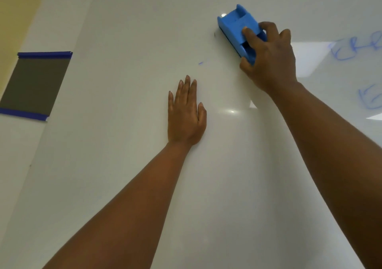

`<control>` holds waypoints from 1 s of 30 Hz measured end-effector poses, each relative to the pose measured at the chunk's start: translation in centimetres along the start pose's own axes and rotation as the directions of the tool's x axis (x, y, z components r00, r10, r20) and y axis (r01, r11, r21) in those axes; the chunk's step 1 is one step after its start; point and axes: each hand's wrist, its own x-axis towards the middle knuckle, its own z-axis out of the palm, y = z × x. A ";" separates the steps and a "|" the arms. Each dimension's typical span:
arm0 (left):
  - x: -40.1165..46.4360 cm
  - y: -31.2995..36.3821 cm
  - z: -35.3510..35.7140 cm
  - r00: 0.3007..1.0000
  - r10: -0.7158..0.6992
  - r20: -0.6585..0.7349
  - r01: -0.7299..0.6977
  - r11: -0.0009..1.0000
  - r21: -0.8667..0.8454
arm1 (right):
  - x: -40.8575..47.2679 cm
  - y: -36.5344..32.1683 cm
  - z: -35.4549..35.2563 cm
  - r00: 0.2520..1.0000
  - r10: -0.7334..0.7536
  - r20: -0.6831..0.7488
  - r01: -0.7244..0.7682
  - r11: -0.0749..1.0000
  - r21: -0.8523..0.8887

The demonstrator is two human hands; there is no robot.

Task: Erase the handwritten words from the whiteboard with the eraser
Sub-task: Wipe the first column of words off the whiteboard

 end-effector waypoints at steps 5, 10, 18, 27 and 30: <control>0.1 0.0 0.0 1.000 0.001 0.007 -0.001 1.000 0.004 | 0.5 -1.9 0.7 0.993 -0.084 0.082 0.084 0.996 -0.006; 0.0 0.0 0.0 1.000 0.003 0.006 -0.003 1.000 -0.003 | -0.1 -1.5 0.6 0.981 -0.174 0.088 0.168 0.983 0.068; -0.1 0.0 0.0 1.000 0.011 -0.003 -0.011 1.000 -0.027 | 0.3 -2.1 1.1 0.999 -0.027 0.037 0.027 1.000 -0.008; -0.4 0.6 -0.3 0.998 -0.029 -0.054 0.021 0.988 -0.155 | -2.2 -2.1 0.4 0.941 -0.305 0.145 0.279 0.944 0.176; -0.4 0.4 -0.4 0.998 -0.015 -0.060 0.005 0.986 -0.166 | -2.6 -0.5 -0.2 0.966 -0.242 0.088 0.223 0.957 0.186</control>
